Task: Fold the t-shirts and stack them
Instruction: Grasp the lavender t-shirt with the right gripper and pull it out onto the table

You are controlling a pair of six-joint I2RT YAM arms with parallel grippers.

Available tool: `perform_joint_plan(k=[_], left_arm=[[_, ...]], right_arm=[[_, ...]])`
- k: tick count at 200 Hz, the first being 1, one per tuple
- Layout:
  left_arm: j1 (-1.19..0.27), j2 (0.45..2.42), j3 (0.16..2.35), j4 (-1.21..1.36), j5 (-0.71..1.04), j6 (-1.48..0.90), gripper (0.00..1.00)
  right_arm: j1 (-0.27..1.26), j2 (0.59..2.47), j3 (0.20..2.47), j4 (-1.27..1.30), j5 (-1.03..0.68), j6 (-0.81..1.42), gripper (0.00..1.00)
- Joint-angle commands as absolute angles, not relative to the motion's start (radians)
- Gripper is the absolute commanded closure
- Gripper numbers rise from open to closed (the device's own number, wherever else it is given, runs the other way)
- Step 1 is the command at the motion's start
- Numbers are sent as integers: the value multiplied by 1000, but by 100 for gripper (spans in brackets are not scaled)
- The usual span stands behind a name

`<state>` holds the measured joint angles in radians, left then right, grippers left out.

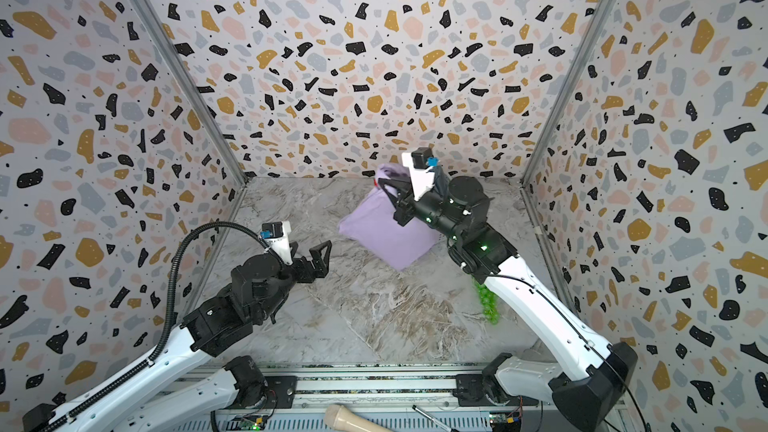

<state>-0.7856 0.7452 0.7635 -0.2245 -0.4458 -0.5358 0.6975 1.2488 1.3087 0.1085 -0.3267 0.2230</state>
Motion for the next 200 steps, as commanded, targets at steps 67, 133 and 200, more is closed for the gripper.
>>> perform_joint_plan(k=[67, 133, 200], left_arm=[[-777, 644, 759, -317, -558, -575, 0], [-776, 660, 753, -371, -483, -594, 0], [-752, 901, 668, -291, -355, -641, 0]], right_arm=[[749, 1504, 1260, 191, -359, 315, 53], [721, 1433, 1121, 108, -270, 373, 18], [783, 1310, 894, 163, -235, 461, 20]])
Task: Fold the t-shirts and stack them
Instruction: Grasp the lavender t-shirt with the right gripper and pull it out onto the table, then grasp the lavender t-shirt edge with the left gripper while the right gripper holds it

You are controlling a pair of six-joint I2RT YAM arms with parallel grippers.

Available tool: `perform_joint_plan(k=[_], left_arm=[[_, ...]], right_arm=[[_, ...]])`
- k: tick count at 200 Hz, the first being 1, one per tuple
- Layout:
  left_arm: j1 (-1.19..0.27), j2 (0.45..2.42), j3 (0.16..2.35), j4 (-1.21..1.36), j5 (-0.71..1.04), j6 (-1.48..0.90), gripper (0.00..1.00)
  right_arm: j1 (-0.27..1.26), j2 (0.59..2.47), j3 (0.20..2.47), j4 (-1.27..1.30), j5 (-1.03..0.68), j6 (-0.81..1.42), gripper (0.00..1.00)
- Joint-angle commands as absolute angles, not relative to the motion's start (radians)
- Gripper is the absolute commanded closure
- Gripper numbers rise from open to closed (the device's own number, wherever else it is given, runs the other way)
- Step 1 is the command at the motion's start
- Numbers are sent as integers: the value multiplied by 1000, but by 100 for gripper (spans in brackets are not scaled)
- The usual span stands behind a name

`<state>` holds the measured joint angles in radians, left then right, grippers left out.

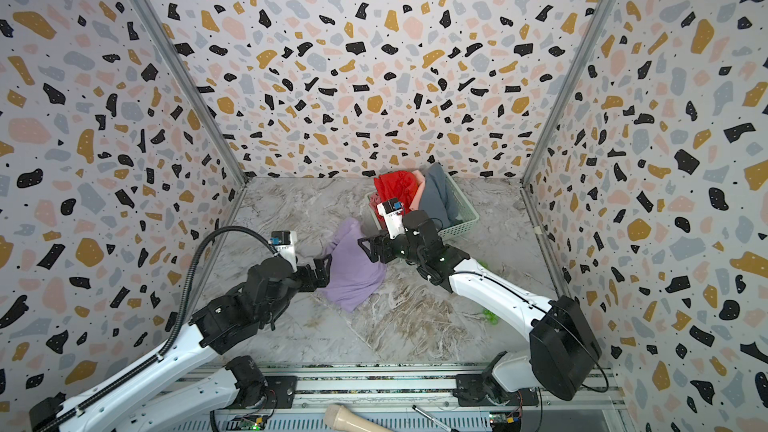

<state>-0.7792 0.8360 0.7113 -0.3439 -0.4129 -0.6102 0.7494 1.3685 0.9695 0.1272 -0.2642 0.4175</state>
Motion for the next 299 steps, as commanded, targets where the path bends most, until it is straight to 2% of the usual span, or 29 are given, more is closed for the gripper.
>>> perform_joint_plan(k=[1, 32, 58, 78, 97, 129, 141, 158, 193, 208, 225, 270, 280, 299], left_arm=[[-749, 905, 666, -288, -350, -641, 0], [-571, 1041, 621, -188, -178, -642, 7], [-382, 1148, 613, -108, -35, -632, 12], [-305, 1261, 659, -68, 13, -599, 17], [-274, 1416, 761, -69, 61, -548, 27], [-255, 1649, 928, -120, 156, -460, 50], [-250, 1701, 962, -134, 206, -466, 54], [-247, 1746, 1014, -179, 238, -490, 63], [-241, 1763, 1099, -276, 169, -450, 72], [-238, 1787, 1132, -304, 191, -438, 82], [-238, 1806, 1163, -334, 182, -426, 100], [-229, 1768, 1182, -418, 105, -375, 100], [-229, 1768, 1169, -431, 92, -369, 82], [-229, 1779, 1136, -441, 92, -349, 71]], right_arm=[[783, 1308, 890, 165, -235, 463, 21], [785, 1308, 819, 186, -195, 460, 19], [775, 1428, 840, 259, -244, 436, 19], [773, 1554, 925, 258, -238, 408, 22], [772, 1645, 983, 253, -248, 401, 23], [756, 1732, 1036, 226, -253, 374, 24], [747, 1747, 1072, 169, -251, 373, 24], [731, 1758, 1139, 64, -261, 367, 26], [706, 1766, 1185, 1, -303, 390, 25], [706, 1774, 1186, -10, -304, 384, 26], [705, 1773, 1202, -50, -308, 371, 27], [709, 1726, 1221, -100, -310, 313, 26], [709, 1720, 1218, -106, -312, 296, 26], [709, 1711, 1212, -109, -314, 276, 26]])
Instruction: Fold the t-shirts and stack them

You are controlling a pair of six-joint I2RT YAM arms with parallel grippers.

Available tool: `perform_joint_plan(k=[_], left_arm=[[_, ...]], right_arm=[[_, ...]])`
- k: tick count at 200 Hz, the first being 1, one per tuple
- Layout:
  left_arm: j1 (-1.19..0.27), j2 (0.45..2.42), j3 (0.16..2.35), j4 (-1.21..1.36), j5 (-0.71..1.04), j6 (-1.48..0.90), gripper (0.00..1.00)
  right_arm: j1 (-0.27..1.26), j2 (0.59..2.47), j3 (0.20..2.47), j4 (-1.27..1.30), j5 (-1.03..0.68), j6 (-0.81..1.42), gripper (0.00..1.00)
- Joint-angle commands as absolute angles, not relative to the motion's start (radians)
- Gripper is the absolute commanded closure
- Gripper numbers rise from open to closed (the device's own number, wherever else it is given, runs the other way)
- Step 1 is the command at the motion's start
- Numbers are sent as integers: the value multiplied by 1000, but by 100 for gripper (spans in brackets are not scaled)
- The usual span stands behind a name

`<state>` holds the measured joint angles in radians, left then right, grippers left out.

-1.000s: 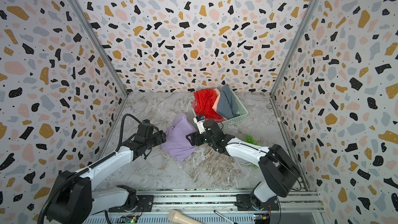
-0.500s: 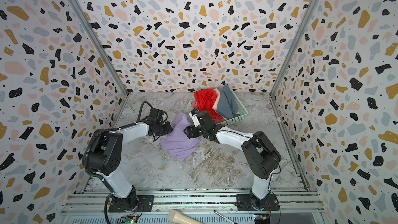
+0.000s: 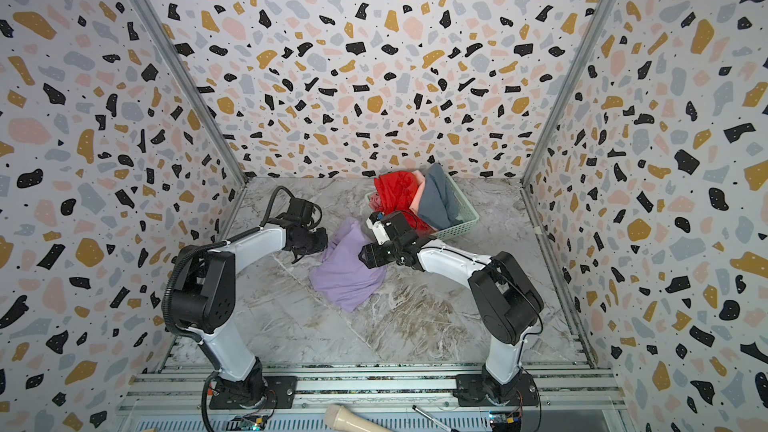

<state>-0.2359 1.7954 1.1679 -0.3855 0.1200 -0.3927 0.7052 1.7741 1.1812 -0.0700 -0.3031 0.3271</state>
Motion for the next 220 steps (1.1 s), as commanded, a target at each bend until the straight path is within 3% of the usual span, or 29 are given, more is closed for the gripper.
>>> perform_joint_plan(k=[1, 20, 47, 80, 157, 193, 220], left_arm=[[-229, 1780, 1133, -439, 93, -348, 70], [-230, 1786, 1091, -401, 121, -349, 60], [-229, 1810, 1063, -361, 162, -359, 60], [-229, 1805, 1084, -343, 156, -380, 100], [-215, 1489, 1582, -560, 115, -342, 100], [-204, 1410, 1774, -536, 158, -357, 100], [-202, 1314, 1794, -382, 266, -356, 100]], right_arm=[[709, 1711, 1210, -108, -314, 275, 26], [710, 1704, 1204, -106, -326, 264, 26], [713, 1697, 1188, -90, -338, 254, 26], [715, 1711, 1144, -25, -368, 248, 26], [689, 1788, 1142, 91, -223, 300, 26], [653, 1888, 1225, 80, -164, 367, 26], [649, 2008, 1369, 59, -75, 442, 26]])
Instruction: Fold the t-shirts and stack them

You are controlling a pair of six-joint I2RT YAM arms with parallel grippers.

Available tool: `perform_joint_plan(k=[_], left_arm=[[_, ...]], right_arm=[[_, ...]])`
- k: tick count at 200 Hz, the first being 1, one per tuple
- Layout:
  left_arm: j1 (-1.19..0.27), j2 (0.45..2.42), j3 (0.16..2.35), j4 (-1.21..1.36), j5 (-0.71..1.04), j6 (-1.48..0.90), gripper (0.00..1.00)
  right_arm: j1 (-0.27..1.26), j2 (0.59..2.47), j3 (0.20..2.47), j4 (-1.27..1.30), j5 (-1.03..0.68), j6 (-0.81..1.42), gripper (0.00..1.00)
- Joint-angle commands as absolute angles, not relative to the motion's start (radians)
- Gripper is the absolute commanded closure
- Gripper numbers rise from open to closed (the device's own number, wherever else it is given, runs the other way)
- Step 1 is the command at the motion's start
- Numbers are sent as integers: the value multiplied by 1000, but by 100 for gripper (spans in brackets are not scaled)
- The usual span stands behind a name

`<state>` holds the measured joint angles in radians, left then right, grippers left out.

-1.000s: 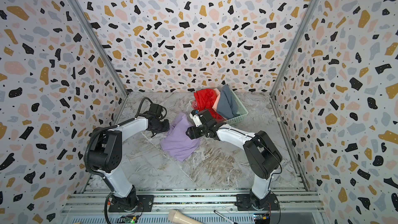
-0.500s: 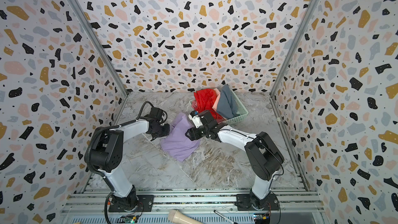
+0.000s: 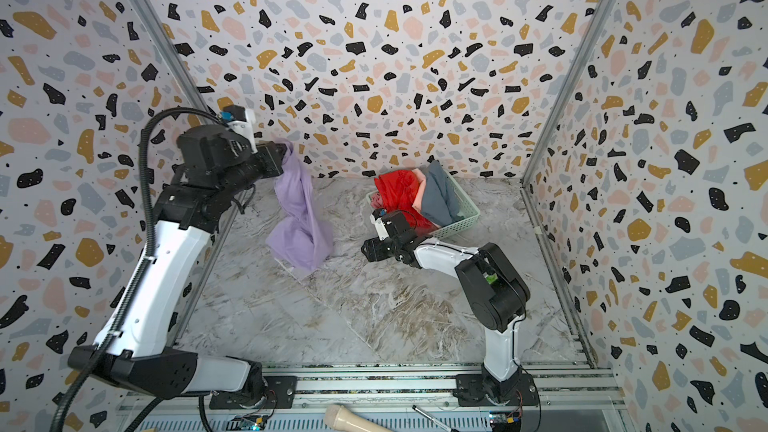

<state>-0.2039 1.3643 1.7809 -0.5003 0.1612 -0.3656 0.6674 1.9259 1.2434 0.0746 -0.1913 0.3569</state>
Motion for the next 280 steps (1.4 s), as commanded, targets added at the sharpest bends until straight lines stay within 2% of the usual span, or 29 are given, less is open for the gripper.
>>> perform_joint_plan(k=[1, 34, 72, 101, 136, 165, 178, 192, 211, 229, 252, 260, 271, 280], left_arm=[[-202, 1311, 1794, -378, 268, -356, 100], [-202, 1269, 1836, -250, 224, -285, 100], [-202, 1245, 1786, -116, 280, -314, 100], [-202, 1289, 1824, 24, 453, -448, 100], [-227, 1428, 1982, 300, 650, -816, 100], [-315, 1576, 2202, 185, 589, -874, 100], [-328, 1665, 2340, 79, 514, -905, 100], [-331, 1719, 2381, 61, 463, -967, 100], [-331, 1693, 2266, -60, 366, -901, 100], [-331, 1567, 1978, -101, 253, -799, 100], [-303, 1403, 1676, -211, 87, -703, 100], [-290, 1365, 1597, -298, 5, -669, 94], [-267, 1329, 1489, -399, -68, -641, 64], [-256, 1315, 1423, -493, -167, -609, 52]], right_arm=[[648, 2013, 1375, 57, -74, 446, 26], [626, 2106, 1500, 24, -37, 508, 26], [515, 2142, 1537, -26, -10, 462, 27], [376, 2113, 1528, 2, -17, 453, 27], [195, 2103, 1532, 43, -65, 468, 27], [88, 2096, 1559, 88, -224, 455, 26], [82, 2076, 1576, 73, -301, 441, 26], [83, 2020, 1545, 93, -369, 440, 26], [88, 1917, 1440, 193, -388, 514, 25], [109, 1852, 1381, 239, -398, 529, 24], [142, 1801, 1384, 169, -402, 490, 24], [158, 1778, 1370, 158, -406, 480, 24], [185, 1741, 1338, 154, -395, 476, 23], [214, 1712, 1307, 153, -393, 473, 23]])
